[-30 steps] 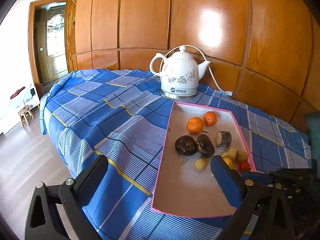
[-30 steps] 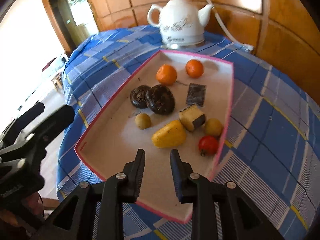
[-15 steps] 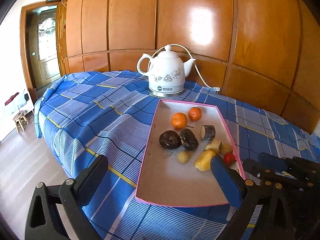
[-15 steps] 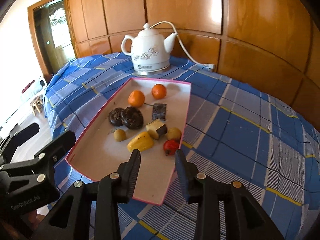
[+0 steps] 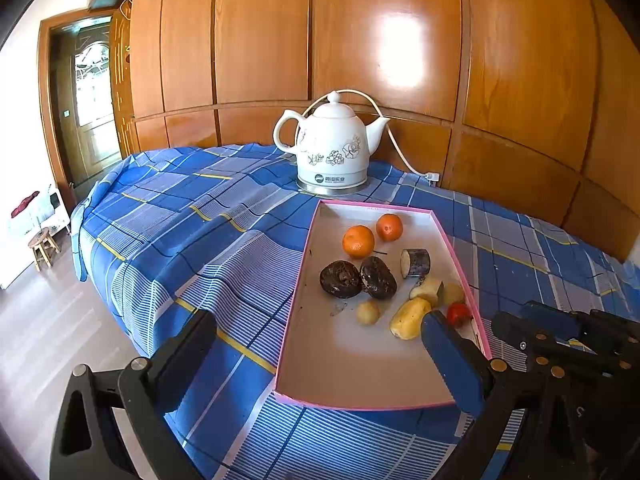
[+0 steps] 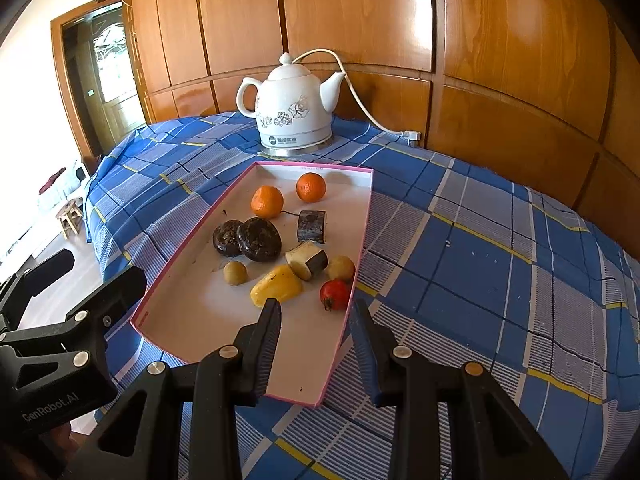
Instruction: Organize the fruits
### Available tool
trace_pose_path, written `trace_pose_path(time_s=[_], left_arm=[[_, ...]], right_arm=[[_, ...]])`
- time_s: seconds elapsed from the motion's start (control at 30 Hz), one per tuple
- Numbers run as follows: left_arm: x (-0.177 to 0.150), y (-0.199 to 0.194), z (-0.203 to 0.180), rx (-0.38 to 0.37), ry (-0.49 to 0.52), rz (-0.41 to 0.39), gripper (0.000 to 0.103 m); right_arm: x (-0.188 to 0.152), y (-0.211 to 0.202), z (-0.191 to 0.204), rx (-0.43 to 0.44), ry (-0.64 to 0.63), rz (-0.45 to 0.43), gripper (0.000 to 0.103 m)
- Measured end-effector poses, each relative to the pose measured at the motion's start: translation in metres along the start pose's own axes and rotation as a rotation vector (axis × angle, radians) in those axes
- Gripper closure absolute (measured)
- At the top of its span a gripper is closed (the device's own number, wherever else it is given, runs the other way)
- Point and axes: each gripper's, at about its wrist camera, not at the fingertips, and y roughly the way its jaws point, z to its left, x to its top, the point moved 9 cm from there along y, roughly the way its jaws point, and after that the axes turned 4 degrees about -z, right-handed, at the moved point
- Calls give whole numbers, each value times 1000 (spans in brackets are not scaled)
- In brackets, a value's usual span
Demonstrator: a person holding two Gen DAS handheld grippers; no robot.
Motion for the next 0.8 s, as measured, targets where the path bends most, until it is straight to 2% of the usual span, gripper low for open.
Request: trace_pose_path(time_s=[0.8], left_arm=[[4,-2,1,4,0,-8,0]], right_arm=[[0,1,2,7,-6,6,67]])
